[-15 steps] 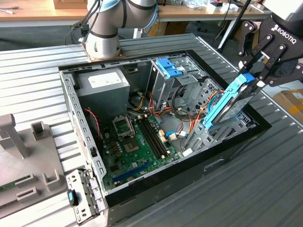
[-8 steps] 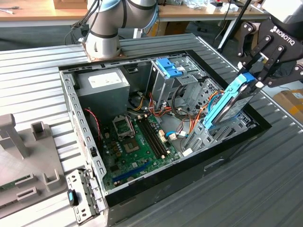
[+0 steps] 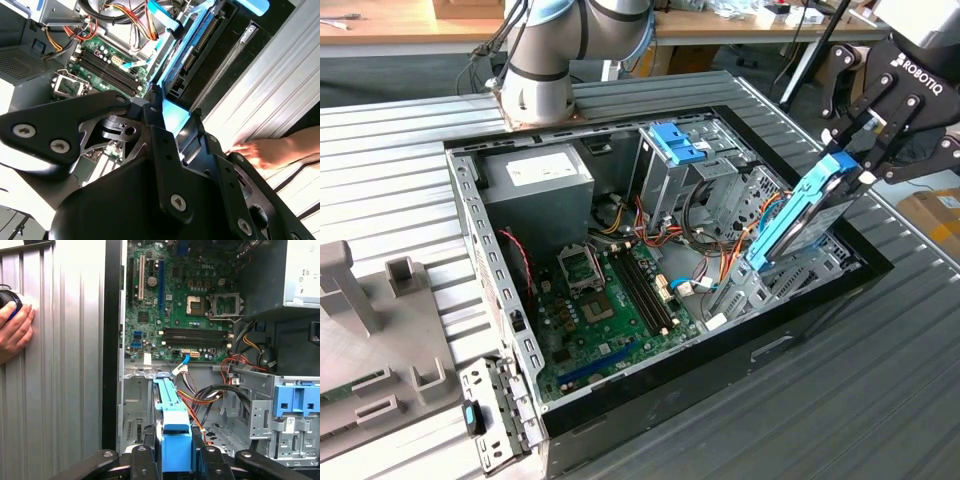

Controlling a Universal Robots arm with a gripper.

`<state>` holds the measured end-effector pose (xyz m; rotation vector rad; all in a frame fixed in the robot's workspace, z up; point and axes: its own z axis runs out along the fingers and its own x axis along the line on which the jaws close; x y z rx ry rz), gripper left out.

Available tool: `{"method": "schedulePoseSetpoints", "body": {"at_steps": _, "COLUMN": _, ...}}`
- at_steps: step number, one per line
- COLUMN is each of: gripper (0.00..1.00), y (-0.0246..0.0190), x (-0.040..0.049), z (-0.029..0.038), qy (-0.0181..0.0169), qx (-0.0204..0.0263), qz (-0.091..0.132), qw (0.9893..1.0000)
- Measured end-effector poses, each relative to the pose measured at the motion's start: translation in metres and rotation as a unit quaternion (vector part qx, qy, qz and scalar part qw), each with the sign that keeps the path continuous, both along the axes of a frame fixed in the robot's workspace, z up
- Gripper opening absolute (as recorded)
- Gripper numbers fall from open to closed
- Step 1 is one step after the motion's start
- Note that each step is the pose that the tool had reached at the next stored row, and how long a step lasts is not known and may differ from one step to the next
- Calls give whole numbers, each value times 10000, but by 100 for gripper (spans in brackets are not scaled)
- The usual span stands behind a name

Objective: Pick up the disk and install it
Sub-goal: 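Insert the disk into the insertion slot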

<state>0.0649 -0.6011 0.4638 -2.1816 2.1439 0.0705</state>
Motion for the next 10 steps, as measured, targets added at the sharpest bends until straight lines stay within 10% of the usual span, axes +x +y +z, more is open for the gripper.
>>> {"method": "schedulePoseSetpoints", "body": {"at_steps": 10, "gripper": 36, "y": 2, "x": 40, "z": -63, "qy": -11, "qx": -14, "qz": 1, "qw": 10000}}
